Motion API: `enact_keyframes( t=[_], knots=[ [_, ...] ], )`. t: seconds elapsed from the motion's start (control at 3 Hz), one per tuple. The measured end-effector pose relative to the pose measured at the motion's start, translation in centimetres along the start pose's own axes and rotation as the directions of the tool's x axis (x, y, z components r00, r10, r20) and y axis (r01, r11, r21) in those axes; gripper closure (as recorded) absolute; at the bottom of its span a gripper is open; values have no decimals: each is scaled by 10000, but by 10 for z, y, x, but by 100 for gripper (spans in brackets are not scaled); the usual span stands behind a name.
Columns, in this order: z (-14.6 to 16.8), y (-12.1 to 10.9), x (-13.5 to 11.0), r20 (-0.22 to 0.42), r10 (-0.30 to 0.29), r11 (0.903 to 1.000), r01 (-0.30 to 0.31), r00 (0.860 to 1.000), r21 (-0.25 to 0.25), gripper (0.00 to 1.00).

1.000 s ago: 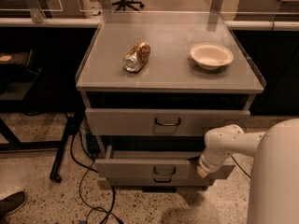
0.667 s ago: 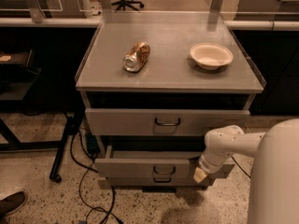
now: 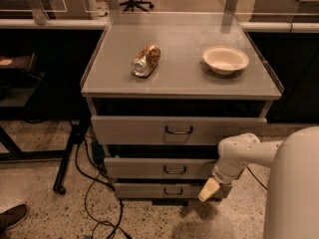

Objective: Close middle drawer

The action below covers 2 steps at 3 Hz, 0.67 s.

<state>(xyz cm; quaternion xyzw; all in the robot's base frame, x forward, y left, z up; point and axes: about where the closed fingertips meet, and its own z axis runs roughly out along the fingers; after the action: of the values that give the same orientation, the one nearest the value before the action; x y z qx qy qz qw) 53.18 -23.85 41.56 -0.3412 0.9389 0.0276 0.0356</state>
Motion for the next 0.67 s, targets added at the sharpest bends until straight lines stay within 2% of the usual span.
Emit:
enact_keyframes(
  t=[0.67],
  knots=[
    [0,0,0,-1,0,10000,0,10000,-1,43]
  ],
)
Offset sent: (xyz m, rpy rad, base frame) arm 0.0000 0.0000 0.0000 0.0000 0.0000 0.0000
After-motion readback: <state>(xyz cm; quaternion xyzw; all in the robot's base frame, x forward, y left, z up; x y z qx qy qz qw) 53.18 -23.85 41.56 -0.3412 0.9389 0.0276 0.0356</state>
